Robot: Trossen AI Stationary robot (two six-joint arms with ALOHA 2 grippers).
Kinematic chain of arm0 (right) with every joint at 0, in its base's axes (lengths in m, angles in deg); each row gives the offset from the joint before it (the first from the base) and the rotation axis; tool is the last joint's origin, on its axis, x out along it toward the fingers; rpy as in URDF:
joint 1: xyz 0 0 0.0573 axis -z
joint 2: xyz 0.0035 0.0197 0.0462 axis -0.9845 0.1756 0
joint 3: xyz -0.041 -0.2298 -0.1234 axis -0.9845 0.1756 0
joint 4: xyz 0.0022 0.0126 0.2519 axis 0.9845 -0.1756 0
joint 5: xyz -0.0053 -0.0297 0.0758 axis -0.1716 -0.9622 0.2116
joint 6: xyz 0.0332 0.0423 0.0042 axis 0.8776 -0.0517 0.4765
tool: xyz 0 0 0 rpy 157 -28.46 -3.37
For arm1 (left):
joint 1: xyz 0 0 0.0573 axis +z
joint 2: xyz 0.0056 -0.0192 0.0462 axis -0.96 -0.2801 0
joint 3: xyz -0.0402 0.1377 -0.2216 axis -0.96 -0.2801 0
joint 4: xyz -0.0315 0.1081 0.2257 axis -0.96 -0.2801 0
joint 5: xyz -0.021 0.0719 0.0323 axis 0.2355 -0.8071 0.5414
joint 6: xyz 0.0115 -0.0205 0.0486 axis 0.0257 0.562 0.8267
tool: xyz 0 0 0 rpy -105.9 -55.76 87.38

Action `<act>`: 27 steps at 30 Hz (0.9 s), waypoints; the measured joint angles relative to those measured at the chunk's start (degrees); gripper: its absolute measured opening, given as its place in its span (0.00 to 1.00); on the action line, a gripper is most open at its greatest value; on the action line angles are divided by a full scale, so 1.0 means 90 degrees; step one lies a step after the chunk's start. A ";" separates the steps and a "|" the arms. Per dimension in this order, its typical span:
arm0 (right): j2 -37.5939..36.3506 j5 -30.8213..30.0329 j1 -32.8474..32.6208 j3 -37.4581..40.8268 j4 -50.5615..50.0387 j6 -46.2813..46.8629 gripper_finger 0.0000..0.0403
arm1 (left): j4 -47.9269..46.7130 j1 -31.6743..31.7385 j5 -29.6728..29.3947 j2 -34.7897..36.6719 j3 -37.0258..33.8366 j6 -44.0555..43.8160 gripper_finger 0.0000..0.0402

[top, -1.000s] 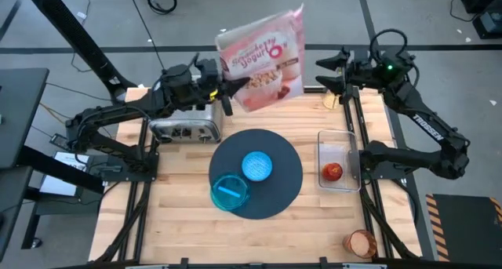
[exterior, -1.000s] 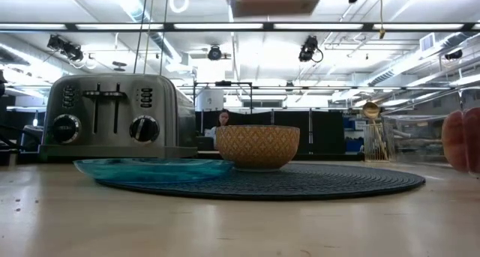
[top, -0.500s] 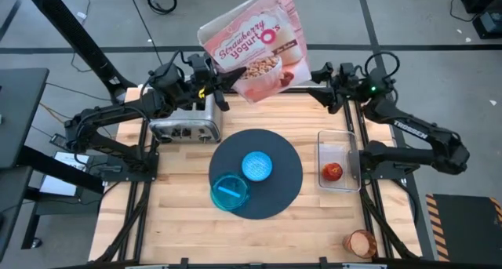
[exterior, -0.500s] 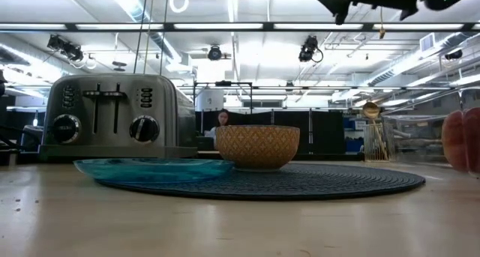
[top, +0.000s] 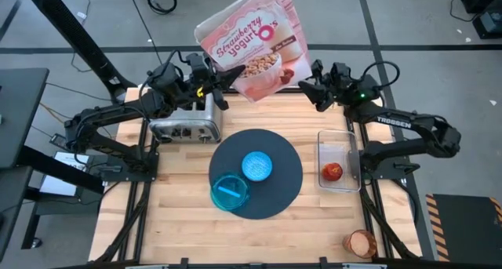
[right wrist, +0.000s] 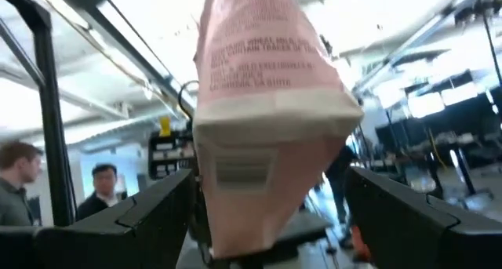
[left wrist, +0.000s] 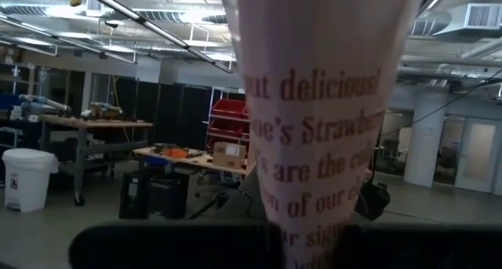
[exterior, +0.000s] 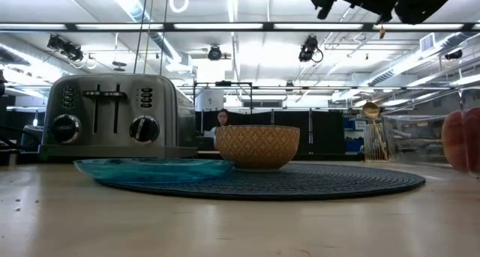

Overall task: Arrange a breakfast setting
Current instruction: Pour the cereals from the pink cereal box into the blue bowl

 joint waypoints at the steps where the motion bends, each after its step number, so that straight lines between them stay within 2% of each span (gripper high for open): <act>1: 0.0062 -0.0009 -0.0026 -0.0002 0.0187 0.0047 0.82 | 0.0002 0.0000 0.0002 0.0000 0.0000 -0.0004 0.01; 12: 0.0691 -0.0164 -0.0195 -0.0868 0.0386 0.0189 0.80 | -0.0005 -0.0002 0.0002 -0.0002 0.0000 -0.0012 0.01; 15: 0.0869 -0.0161 -0.0195 -0.1027 0.0377 0.0286 0.75 | -0.0008 -0.0002 0.0000 -0.0005 0.0000 -0.0012 0.01; 23: 0.1014 -0.0119 -0.0247 -0.1137 0.0454 0.0154 0.54 | -0.0001 -0.0002 0.0007 -0.0005 0.0002 -0.0048 0.02; 27: 0.1014 -0.0117 -0.0246 -0.1137 0.0470 0.0113 0.50 | -0.0006 -0.0002 0.0017 -0.0005 0.0007 -0.0047 0.02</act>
